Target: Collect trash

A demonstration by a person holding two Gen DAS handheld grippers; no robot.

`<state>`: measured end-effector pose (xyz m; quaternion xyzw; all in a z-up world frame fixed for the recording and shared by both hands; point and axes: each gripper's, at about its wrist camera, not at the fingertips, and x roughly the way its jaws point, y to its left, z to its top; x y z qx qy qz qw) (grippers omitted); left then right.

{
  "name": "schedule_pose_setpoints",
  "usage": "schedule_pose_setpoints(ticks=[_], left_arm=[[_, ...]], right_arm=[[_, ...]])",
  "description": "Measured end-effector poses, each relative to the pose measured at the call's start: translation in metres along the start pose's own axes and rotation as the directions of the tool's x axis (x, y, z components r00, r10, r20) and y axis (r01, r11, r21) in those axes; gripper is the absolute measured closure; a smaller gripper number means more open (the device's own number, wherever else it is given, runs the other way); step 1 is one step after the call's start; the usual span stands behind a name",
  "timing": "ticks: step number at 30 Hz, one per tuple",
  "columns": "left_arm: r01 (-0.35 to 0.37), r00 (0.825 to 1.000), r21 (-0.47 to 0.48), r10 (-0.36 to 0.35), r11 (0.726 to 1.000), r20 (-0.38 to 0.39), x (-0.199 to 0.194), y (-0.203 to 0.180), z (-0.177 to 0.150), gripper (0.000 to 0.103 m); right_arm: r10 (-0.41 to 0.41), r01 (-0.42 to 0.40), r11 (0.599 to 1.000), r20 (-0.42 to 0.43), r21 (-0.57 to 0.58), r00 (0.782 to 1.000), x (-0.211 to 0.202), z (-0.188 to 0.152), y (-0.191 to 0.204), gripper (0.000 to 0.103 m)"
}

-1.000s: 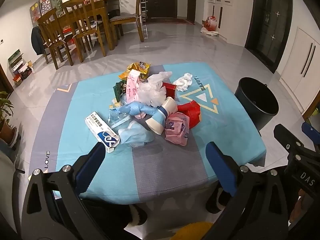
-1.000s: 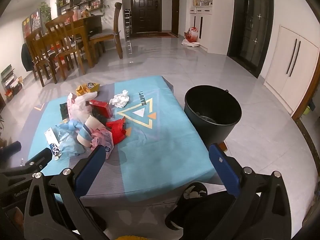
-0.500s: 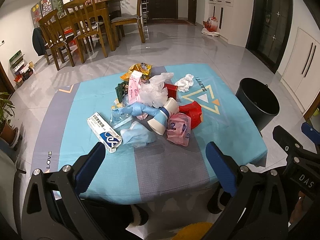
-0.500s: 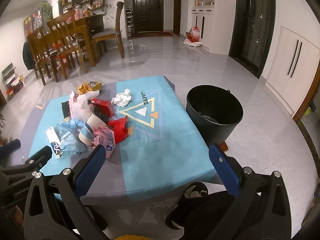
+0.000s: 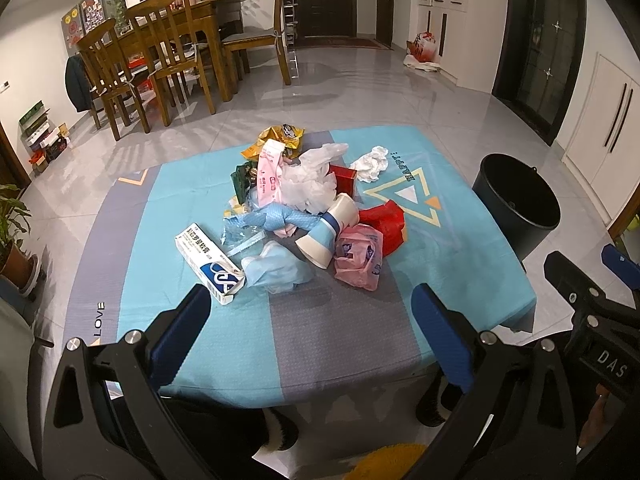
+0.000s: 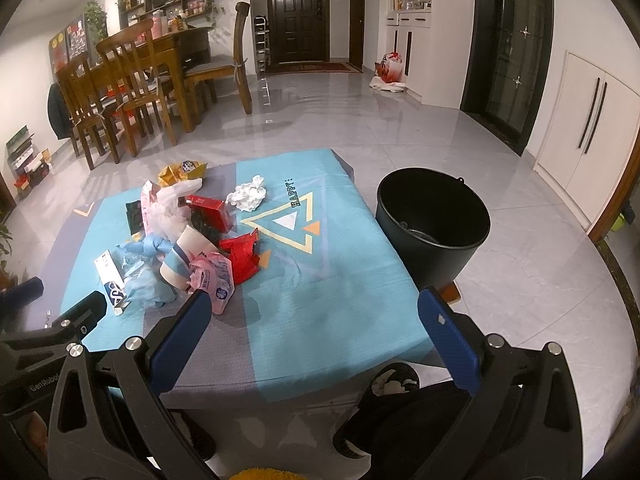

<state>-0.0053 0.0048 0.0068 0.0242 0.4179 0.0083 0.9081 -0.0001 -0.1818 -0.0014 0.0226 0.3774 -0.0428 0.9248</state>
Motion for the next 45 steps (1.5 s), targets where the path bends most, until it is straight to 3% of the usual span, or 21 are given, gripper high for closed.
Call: schedule_pose_setpoints(ticks=[45], left_arm=[[0.003,1.000,-0.002,-0.003,1.000,-0.016,0.010,0.000,-0.005,0.003]], right_arm=[[0.026,-0.026,1.000,-0.021,-0.001,0.999,0.008,-0.005,0.003,0.002]])
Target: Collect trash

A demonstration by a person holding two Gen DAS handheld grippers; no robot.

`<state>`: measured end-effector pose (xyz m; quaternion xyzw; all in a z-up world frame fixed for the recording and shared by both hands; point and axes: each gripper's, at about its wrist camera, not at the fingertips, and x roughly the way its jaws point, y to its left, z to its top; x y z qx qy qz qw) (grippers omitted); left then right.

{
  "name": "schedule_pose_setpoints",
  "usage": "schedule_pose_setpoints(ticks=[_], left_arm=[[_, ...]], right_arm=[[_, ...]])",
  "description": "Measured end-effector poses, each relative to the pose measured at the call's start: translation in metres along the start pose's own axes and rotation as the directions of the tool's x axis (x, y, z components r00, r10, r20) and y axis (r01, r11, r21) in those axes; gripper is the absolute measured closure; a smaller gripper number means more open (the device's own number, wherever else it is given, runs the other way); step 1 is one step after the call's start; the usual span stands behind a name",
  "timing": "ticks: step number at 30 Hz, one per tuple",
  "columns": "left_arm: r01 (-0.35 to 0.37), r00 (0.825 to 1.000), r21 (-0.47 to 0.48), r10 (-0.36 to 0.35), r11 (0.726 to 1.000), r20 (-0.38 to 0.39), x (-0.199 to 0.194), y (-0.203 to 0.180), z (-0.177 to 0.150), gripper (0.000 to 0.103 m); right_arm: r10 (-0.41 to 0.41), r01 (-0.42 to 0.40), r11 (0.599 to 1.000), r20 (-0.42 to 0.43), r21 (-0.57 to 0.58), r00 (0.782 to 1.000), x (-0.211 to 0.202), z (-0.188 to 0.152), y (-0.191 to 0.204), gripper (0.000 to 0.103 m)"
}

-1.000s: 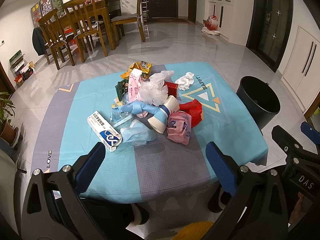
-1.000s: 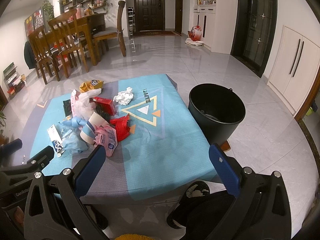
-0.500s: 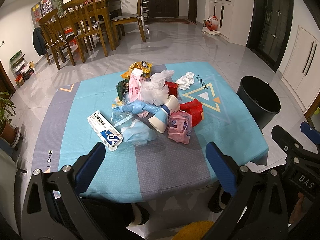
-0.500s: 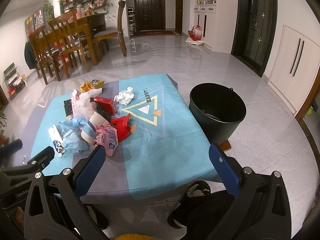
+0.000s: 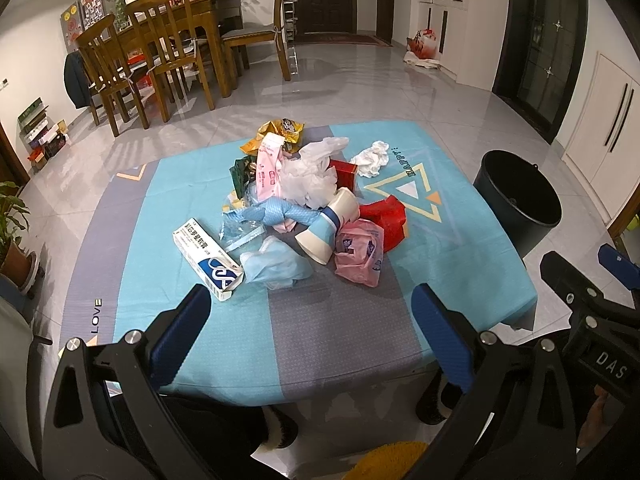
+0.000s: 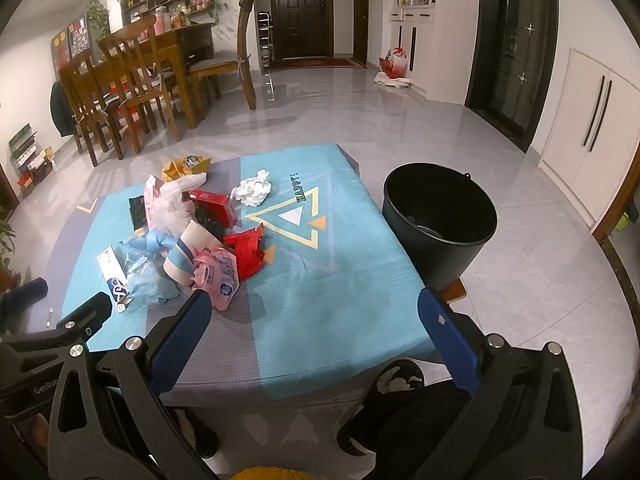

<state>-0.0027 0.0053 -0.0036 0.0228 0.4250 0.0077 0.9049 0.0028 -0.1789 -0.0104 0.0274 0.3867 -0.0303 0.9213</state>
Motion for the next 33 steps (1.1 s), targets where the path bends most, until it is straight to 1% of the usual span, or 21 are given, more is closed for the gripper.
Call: schedule_pose_setpoints(ticks=[2,3,4,6,7,8,10,13,15,17,18,21,23,24,26,27,28,29,30,32,33], left_arm=[[0.003,1.000,-0.001,-0.003,1.000,-0.006,0.002,0.000,0.001,0.003],[0.010,1.000,-0.008,-0.010,1.000,-0.014,0.007,0.002,0.001,0.003],[0.020,1.000,-0.017,-0.020,1.000,-0.020,0.011,0.004,0.001,0.003],[0.061,0.997,-0.050,-0.062,0.997,-0.034,0.022,0.013,0.000,0.003],[0.078,0.996,-0.065,-0.081,0.995,-0.038,0.026,0.017,-0.001,0.003],[0.113,0.992,-0.094,-0.117,0.989,-0.040,0.033,0.026,-0.004,0.003],[0.152,0.986,-0.145,-0.160,0.978,-0.044,0.046,0.042,-0.008,0.003],[0.181,0.978,-0.220,-0.198,0.959,-0.061,0.066,0.067,-0.016,0.003],[0.175,0.979,-0.250,-0.196,0.952,-0.061,0.080,0.084,-0.021,0.003],[0.197,0.975,-0.267,-0.217,0.943,-0.047,0.090,0.096,-0.025,0.003],[0.223,0.969,-0.284,-0.244,0.932,-0.042,0.097,0.103,-0.027,0.003],[0.258,0.958,-0.336,-0.285,0.906,-0.034,0.113,0.118,-0.030,0.003],[0.272,0.954,-0.354,-0.298,0.895,-0.019,0.120,0.124,-0.030,0.003],[0.279,0.953,-0.355,-0.303,0.892,-0.014,0.121,0.124,-0.030,0.003],[0.303,0.946,-0.351,-0.323,0.886,0.000,0.125,0.125,-0.029,0.003],[0.319,0.941,-0.340,-0.338,0.885,0.003,0.126,0.122,-0.028,0.003],[0.326,0.939,-0.327,-0.344,0.887,0.002,0.128,0.120,-0.027,0.003],[0.329,0.938,-0.308,-0.347,0.893,-0.002,0.130,0.116,-0.024,0.003],[0.330,0.939,-0.273,-0.344,0.904,-0.006,0.132,0.110,-0.019,0.003],[0.317,0.945,-0.196,-0.327,0.928,-0.020,0.138,0.097,-0.010,0.003],[0.315,0.946,-0.171,-0.323,0.934,-0.023,0.141,0.092,-0.007,0.003]], right_arm=[[0.032,-0.031,1.000,-0.010,0.002,0.999,0.005,0.000,0.000,0.002],[0.059,-0.059,0.998,-0.019,0.005,0.998,0.010,0.002,-0.002,0.002],[0.109,-0.108,0.994,-0.034,0.015,0.993,0.016,0.002,-0.003,0.002],[0.217,-0.213,0.975,-0.074,0.054,0.973,0.032,0.002,-0.008,0.002],[0.249,-0.244,0.967,-0.088,0.071,0.964,0.039,0.002,-0.010,0.002],[0.299,-0.289,0.952,-0.110,0.098,0.948,0.051,0.000,-0.013,0.002],[0.351,-0.336,0.934,-0.134,0.124,0.927,0.067,-0.003,-0.015,0.002],[0.387,-0.374,0.921,-0.164,0.105,0.907,0.088,-0.006,-0.011,0.002],[0.421,-0.413,0.907,-0.193,0.085,0.886,0.103,-0.006,-0.004,0.002],[0.450,-0.447,0.892,-0.222,0.068,0.865,0.117,-0.005,0.001,0.002],[0.460,-0.462,0.885,-0.246,0.052,0.853,0.127,-0.005,0.008,0.002],[0.483,-0.505,0.863,-0.301,0.007,0.822,0.148,-0.002,0.026,0.002],[0.493,-0.528,0.848,-0.319,-0.028,0.809,0.159,0.003,0.039,0.002],[0.500,-0.543,0.838,-0.321,-0.056,0.804,0.164,0.006,0.047,0.002],[0.492,-0.541,0.837,-0.317,-0.086,0.811,0.175,0.009,0.056,0.003],[0.493,-0.542,0.836,-0.313,-0.089,0.812,0.180,0.010,0.059,0.006],[0.500,-0.548,0.833,-0.315,-0.081,0.807,0.185,0.009,0.060,0.011],[0.508,-0.554,0.830,-0.323,-0.067,0.799,0.191,0.007,0.061,0.014],[0.508,-0.555,0.830,-0.330,-0.062,0.796,0.198,0.007,0.065,0.019],[0.502,-0.550,0.833,-0.336,-0.061,0.797,0.206,0.006,0.068,0.022],[0.503,-0.550,0.832,-0.330,-0.065,0.799,0.207,0.006,0.072,0.024]])
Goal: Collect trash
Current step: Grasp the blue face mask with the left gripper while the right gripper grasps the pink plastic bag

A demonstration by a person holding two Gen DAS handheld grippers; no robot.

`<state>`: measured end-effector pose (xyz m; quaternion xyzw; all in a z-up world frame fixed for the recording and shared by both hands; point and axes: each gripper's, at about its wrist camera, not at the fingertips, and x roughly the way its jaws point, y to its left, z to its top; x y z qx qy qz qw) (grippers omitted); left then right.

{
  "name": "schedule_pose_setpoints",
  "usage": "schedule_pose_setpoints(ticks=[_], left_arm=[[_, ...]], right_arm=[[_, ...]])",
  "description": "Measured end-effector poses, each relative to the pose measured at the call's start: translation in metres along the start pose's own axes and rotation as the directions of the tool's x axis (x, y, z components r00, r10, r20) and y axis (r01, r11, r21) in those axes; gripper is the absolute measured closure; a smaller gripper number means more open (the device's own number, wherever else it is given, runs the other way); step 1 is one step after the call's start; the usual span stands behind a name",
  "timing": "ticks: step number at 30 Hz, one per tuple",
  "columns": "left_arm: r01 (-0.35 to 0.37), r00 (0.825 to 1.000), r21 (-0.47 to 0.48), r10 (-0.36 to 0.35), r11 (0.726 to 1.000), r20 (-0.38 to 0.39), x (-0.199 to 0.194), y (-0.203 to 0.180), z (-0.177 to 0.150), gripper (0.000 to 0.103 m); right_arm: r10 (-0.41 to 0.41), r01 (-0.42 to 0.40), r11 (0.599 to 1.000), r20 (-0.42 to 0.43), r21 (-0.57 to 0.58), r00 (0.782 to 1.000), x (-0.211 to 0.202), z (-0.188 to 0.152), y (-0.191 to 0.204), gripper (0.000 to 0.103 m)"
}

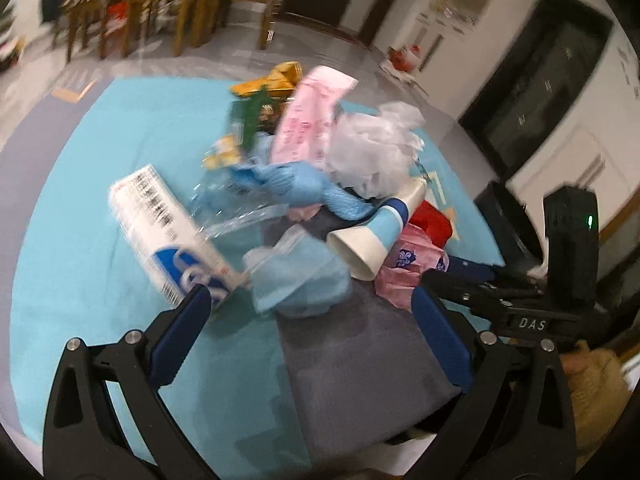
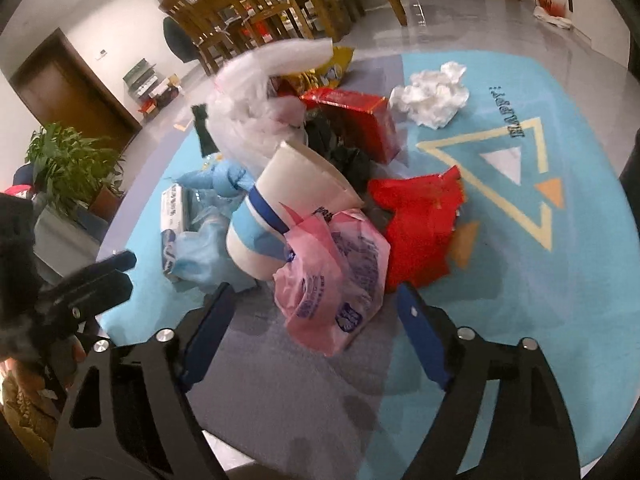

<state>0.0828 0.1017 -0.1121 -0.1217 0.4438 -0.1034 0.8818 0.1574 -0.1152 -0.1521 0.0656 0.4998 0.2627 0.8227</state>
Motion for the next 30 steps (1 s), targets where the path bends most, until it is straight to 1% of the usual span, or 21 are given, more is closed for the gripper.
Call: schedule_pose_setpoints(ticks=[2,3,4,5,6,7,8,9,10,11,12,14,17,20,22,24,27,30], left_arm=[[-0.006,1.000,0.050,0.007,0.999,-0.013,0.010,-0.008,0.005,0.003],[-0.007,0.999,0.078,0.010,0.997,-0.037,0.018,-0.012,0.008,0.003],[-0.008,0.998,0.096,0.014,0.995,-0.055,0.024,-0.015,0.009,0.003],[-0.009,0.997,0.110,0.016,0.994,-0.070,0.029,-0.017,0.009,0.004],[-0.021,0.996,0.129,0.032,0.991,-0.084,0.036,-0.019,0.010,0.006],[-0.030,0.995,0.139,0.043,0.990,-0.092,0.040,-0.020,0.010,0.012],[-0.027,0.994,0.143,0.042,0.989,-0.101,0.042,-0.020,0.008,0.020],[-0.026,0.993,0.149,0.043,0.988,-0.111,0.045,-0.020,0.007,0.024],[-0.032,0.992,0.156,0.051,0.987,-0.117,0.048,-0.021,0.006,0.036],[-0.039,0.991,0.164,0.059,0.986,-0.121,0.051,-0.022,0.005,0.051],[-0.046,0.990,0.169,0.067,0.985,-0.121,0.052,-0.023,0.004,0.056],[-0.049,0.991,0.171,0.069,0.984,-0.117,0.053,-0.024,0.002,0.078],[-0.039,0.993,0.164,0.056,0.986,-0.104,0.048,-0.026,0.000,0.089],[-0.022,0.995,0.146,0.035,0.989,-0.088,0.036,-0.023,-0.004,0.096],[0.022,0.997,0.109,-0.013,0.994,-0.078,0.027,-0.019,-0.005,0.096],[0.066,0.997,0.080,-0.063,0.995,-0.046,0.014,-0.017,-0.007,0.096],[0.141,0.990,0.027,-0.141,0.990,-0.003,-0.004,-0.015,-0.006,0.096],[0.183,0.983,-0.007,-0.183,0.983,0.036,-0.018,-0.020,-0.003,0.096]], right_arm=[[0.003,-0.003,1.000,0.011,-0.010,1.000,0.002,0.002,0.003,0.027],[0.001,-0.001,1.000,0.009,-0.017,1.000,0.004,0.003,0.004,0.030],[0.000,0.000,1.000,0.003,-0.021,1.000,0.006,0.003,0.004,0.038],[-0.006,0.006,1.000,-0.007,-0.022,1.000,0.009,0.004,0.003,0.042],[-0.024,0.023,1.000,-0.028,-0.017,0.999,0.013,0.003,0.001,0.048],[-0.023,0.022,1.000,-0.035,-0.012,0.999,0.015,0.003,-0.001,0.053],[-0.012,0.012,1.000,-0.038,-0.003,0.999,0.015,0.002,-0.003,0.054],[-0.009,0.009,1.000,-0.037,-0.002,0.999,0.014,0.002,-0.004,0.057],[-0.007,0.007,1.000,-0.037,-0.005,0.999,0.012,0.002,-0.005,0.058],[-0.005,0.005,1.000,-0.037,-0.004,0.999,0.011,0.001,-0.006,0.059],[-0.005,0.005,1.000,-0.039,-0.002,0.999,0.009,0.001,-0.008,0.060],[-0.001,0.001,1.000,-0.037,0.000,0.999,0.006,-0.002,-0.010,0.063],[0.018,-0.018,1.000,-0.035,0.008,0.999,-0.002,-0.004,-0.011,0.066],[0.028,-0.027,0.999,-0.028,0.042,0.999,-0.011,-0.007,-0.019,0.067],[0.039,-0.038,0.996,-0.014,0.083,0.999,-0.021,-0.009,-0.031,0.067],[0.038,-0.039,0.992,0.010,0.117,0.999,-0.030,-0.010,-0.041,0.067],[0.032,-0.038,0.983,0.037,0.177,0.999,-0.042,-0.012,-0.057,0.067],[0.037,-0.053,0.972,0.073,0.227,0.997,-0.052,-0.016,-0.067,0.067]])
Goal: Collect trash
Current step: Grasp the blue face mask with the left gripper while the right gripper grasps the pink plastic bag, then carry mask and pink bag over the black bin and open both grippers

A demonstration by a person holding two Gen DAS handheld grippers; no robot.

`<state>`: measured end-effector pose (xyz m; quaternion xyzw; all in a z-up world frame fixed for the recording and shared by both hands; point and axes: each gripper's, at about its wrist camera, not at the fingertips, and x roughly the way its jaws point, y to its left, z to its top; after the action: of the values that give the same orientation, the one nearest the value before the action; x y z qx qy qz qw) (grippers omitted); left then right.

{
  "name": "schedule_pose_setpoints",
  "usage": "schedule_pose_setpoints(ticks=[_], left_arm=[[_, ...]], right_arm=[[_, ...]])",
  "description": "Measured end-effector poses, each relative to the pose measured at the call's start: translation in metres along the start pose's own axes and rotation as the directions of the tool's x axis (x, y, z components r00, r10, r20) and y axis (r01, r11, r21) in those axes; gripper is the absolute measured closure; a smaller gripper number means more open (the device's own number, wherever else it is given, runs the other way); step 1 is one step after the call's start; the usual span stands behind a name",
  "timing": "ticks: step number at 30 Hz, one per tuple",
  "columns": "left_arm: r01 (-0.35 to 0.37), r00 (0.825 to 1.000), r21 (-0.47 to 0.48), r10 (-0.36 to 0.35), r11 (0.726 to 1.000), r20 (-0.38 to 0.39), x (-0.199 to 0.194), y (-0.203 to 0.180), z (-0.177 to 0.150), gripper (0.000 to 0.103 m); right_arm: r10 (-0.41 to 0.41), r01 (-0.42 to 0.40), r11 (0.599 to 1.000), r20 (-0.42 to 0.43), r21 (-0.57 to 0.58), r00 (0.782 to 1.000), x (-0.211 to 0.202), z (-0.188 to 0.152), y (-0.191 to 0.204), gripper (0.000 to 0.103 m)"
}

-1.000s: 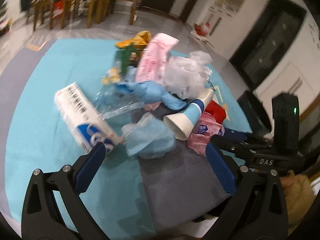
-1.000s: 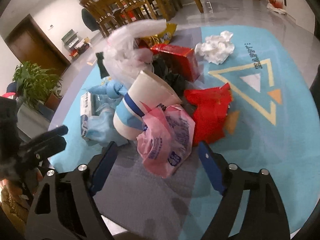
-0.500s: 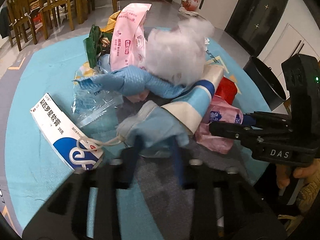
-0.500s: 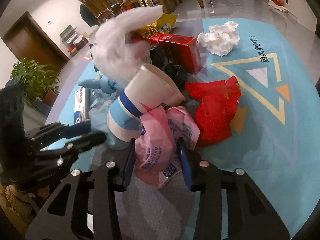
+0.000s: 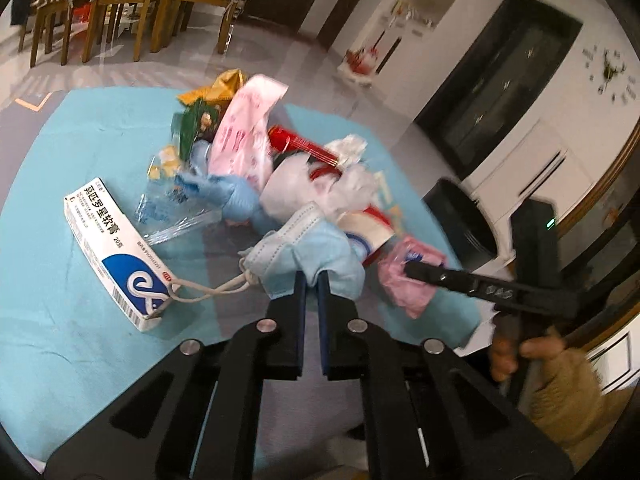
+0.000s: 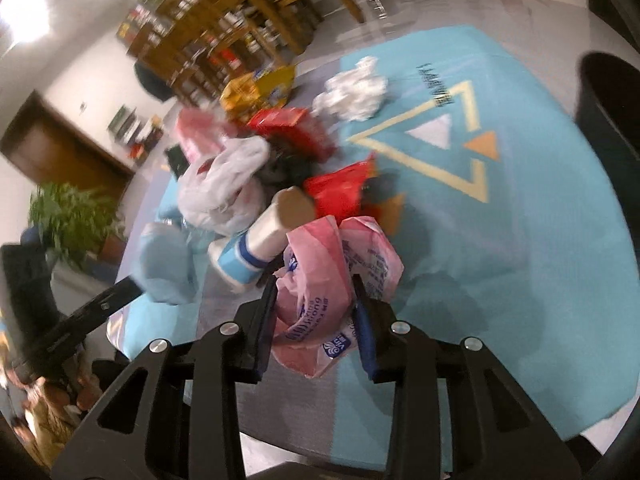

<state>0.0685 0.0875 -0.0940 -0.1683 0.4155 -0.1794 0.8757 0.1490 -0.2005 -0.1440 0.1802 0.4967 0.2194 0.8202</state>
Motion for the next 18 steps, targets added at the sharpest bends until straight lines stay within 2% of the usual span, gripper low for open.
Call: schedule_pose_setpoints(ticks=[6,10,14,18], left_arm=[[0.062,0.997,0.050,-0.064,0.997,0.040,-0.006,-0.037,0.023,0.096],[0.107,0.993,0.124,-0.111,0.986,0.025,0.017,-0.075,0.042,0.096],[0.150,0.988,0.201,-0.151,0.968,-0.006,0.054,-0.126,0.061,0.096],[0.210,0.978,0.251,-0.203,0.945,-0.054,0.103,-0.184,0.084,0.096]], right_arm=[[0.056,-0.062,0.996,0.091,0.066,0.994,-0.034,0.002,-0.018,0.067],[0.021,-0.045,0.993,0.215,0.108,0.976,-0.069,0.013,-0.032,0.067],[-0.109,0.039,0.978,0.339,0.204,0.934,-0.114,0.022,-0.072,0.067],[-0.270,0.143,0.940,0.423,0.308,0.865,-0.157,0.037,-0.117,0.067]])
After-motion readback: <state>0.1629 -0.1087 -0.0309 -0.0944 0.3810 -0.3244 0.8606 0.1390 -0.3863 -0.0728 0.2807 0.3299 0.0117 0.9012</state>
